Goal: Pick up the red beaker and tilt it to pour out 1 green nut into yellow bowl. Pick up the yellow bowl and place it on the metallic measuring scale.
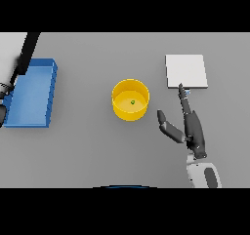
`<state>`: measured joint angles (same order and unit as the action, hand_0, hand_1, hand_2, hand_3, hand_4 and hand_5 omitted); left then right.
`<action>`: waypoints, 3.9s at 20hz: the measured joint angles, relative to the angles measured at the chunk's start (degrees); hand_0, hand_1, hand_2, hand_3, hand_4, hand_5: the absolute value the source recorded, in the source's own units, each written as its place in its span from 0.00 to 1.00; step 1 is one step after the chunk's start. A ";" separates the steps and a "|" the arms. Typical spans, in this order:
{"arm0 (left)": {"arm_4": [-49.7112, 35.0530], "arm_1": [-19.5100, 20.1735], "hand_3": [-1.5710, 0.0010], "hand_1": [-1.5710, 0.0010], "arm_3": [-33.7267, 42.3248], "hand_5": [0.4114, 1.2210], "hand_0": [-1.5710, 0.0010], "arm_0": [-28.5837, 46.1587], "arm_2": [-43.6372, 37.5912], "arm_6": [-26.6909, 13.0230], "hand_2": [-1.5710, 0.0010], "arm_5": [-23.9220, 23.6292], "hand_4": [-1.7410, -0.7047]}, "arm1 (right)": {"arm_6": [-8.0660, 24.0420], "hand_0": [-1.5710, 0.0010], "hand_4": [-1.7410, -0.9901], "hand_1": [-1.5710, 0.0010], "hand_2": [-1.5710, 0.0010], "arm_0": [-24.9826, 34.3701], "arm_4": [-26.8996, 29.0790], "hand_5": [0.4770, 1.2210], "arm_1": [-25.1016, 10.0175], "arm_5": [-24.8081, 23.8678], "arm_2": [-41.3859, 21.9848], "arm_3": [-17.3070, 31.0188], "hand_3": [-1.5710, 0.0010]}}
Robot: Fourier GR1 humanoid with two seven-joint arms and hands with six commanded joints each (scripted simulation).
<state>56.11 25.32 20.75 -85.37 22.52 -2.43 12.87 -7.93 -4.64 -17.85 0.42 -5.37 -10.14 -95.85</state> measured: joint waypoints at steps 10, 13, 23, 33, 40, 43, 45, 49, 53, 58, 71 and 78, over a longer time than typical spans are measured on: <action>-20.39 9.01 0.07 0.00 7.08 1.00 0.00 21.66 -21.56 -12.22 0.00 -12.46 0.00 | 0.27 1.00 0.92 1.00 1.00 0.53 -0.53 0.23 -1.17 0.20 0.09 0.47 1.00; -25.29 8.07 0.06 0.00 13.88 1.00 0.00 28.87 -25.33 -15.83 0.00 -14.24 0.00 | 0.86 1.00 0.91 1.00 1.00 0.22 -3.16 0.23 -0.66 -1.16 -1.11 -0.16 1.00; -32.13 2.19 0.05 0.00 38.60 1.00 0.00 50.74 -29.11 -24.53 0.00 -19.66 0.00 | -0.60 1.00 0.98 1.00 1.00 -0.79 -1.31 0.23 -1.97 0.44 -0.26 0.15 1.00; -31.43 -1.23 0.01 0.00 46.17 0.59 0.00 59.10 -27.84 -27.46 0.00 -20.87 0.20 | -0.55 1.00 0.96 1.00 1.00 -1.47 -2.04 0.21 -1.58 0.04 -0.82 -0.69 1.00; -32.50 -0.20 0.61 0.59 51.00 0.33 0.51 63.01 -26.81 -28.47 0.58 -16.65 0.79 | -1.93 1.00 0.98 1.00 1.00 -1.61 -1.24 0.21 -1.49 0.08 -0.52 -0.65 1.00; -31.37 1.14 0.80 0.79 50.43 0.30 0.75 63.18 -25.20 -27.55 0.79 -14.21 0.87 | -1.43 1.00 0.97 1.00 1.00 -1.51 -0.89 0.22 -2.08 0.39 -0.14 -1.20 1.00; -31.10 1.27 0.87 0.87 48.66 0.30 0.84 62.59 -24.69 -26.72 0.86 -13.47 0.90 | -1.34 1.00 0.97 1.00 1.00 -1.54 -1.17 0.22 -1.97 0.40 -0.38 -1.06 1.00; -31.25 1.22 0.95 0.95 47.28 0.30 0.93 61.74 -25.11 -24.26 0.94 -14.35 0.93 | 0.24 1.00 0.96 1.00 1.00 -1.65 -2.48 0.22 -1.89 0.17 -0.99 -0.68 1.00; -30.71 0.59 0.98 0.98 48.39 0.31 0.97 62.13 -24.47 -22.90 0.98 -15.32 0.96 | 2.59 1.00 0.93 1.00 1.00 3.83 -5.55 0.27 -8.84 6.39 -2.55 -0.49 1.00; -30.73 0.52 0.99 0.99 49.39 0.33 0.99 62.69 -24.46 -22.41 0.99 -15.79 0.97 | 4.95 1.00 0.76 1.00 1.00 15.03 -15.19 0.26 -17.51 14.09 -8.40 4.14 1.00; -30.89 1.56 1.00 1.00 49.61 0.36 1.00 63.02 -24.49 -23.10 1.00 -14.60 0.96 | -2.18 1.00 0.70 1.00 1.00 36.40 -30.79 0.33 -24.04 27.43 -24.73 18.40 1.00; -30.93 2.03 1.00 1.00 48.27 0.35 1.00 62.56 -24.94 -21.83 1.00 -15.00 0.96 | -1.93 1.00 0.65 1.00 1.00 42.56 -32.33 0.34 -19.85 31.12 -28.57 25.88 1.00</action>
<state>25.19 27.35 69.02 -22.81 -2.42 -24.26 -2.13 -9.87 37.92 -50.18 -19.43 25.75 -38.70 -69.97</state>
